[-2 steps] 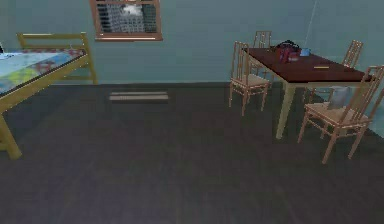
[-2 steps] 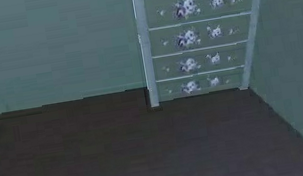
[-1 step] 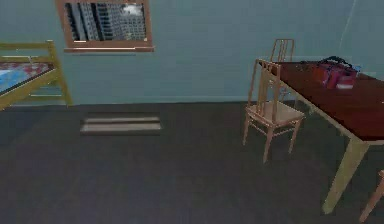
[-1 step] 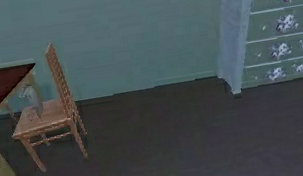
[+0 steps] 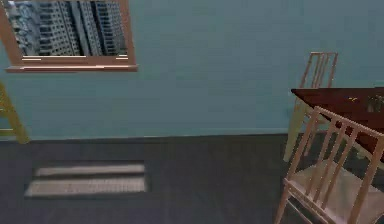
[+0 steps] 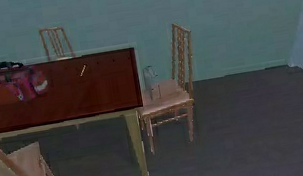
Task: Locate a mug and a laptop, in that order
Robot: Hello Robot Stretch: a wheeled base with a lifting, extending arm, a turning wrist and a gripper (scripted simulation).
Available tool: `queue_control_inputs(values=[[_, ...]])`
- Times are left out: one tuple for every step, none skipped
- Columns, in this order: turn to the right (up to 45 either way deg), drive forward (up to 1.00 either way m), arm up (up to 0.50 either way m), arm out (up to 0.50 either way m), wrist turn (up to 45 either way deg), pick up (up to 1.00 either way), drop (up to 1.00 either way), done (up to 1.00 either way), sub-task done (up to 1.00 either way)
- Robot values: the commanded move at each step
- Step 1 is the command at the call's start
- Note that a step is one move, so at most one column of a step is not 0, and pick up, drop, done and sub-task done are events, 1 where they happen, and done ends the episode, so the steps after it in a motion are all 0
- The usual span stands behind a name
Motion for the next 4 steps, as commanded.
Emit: queue_control_inputs(values=[[0.0,0.90,0.00,0.00,0.0,0.00,0.00,0.00,0.00],[45.0,0.00,0.00,0.00,0.0,0.00,0.00,0.00,0.00],[24.0,0.00,0.00,0.00,0.0,0.00,0.00,0.00,0.00],[0.0,0.00,0.00,0.00,0.0,0.00,0.00,0.00,1.00]])
